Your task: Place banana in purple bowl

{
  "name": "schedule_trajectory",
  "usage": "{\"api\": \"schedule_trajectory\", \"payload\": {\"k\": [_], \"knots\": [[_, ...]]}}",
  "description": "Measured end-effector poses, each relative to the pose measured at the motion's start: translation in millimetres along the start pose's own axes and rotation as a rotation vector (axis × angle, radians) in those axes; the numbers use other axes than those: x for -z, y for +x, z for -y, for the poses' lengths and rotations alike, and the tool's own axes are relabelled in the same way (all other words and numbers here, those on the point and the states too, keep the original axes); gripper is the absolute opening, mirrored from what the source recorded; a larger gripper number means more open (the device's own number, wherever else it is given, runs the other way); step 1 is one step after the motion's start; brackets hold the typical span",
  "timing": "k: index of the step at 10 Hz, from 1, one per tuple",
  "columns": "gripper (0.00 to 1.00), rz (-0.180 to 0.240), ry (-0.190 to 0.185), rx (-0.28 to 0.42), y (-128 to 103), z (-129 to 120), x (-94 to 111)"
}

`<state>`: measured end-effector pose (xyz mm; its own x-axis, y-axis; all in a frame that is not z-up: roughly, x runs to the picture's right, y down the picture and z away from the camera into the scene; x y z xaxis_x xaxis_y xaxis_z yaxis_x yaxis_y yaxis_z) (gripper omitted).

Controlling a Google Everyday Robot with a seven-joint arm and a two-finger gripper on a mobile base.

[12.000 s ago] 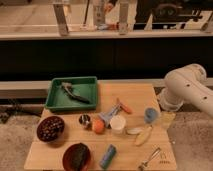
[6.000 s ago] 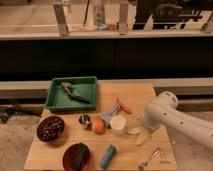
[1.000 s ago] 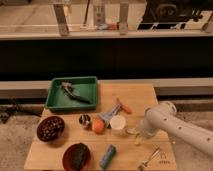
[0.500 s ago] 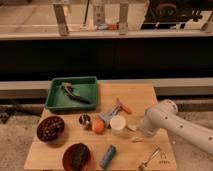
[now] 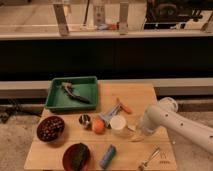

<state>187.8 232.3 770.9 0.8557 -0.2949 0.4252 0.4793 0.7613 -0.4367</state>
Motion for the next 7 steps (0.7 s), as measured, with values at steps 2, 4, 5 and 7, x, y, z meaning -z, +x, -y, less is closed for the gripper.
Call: {"api": "schedule_trajectory", "payload": {"k": [2,4,5,7], "knots": [[0.58,-0.024,-0.012,-0.029,11.6,2.0,-1.3],[0.75,-0.042,-0.024,-0.059,19.3,4.2,-5.0],[0.79,-0.052,-0.028,-0.073,23.7,2.9,-6.3],[0.8,-0.056,-0.022,-0.101,28.7,3.6,-9.6]]}}
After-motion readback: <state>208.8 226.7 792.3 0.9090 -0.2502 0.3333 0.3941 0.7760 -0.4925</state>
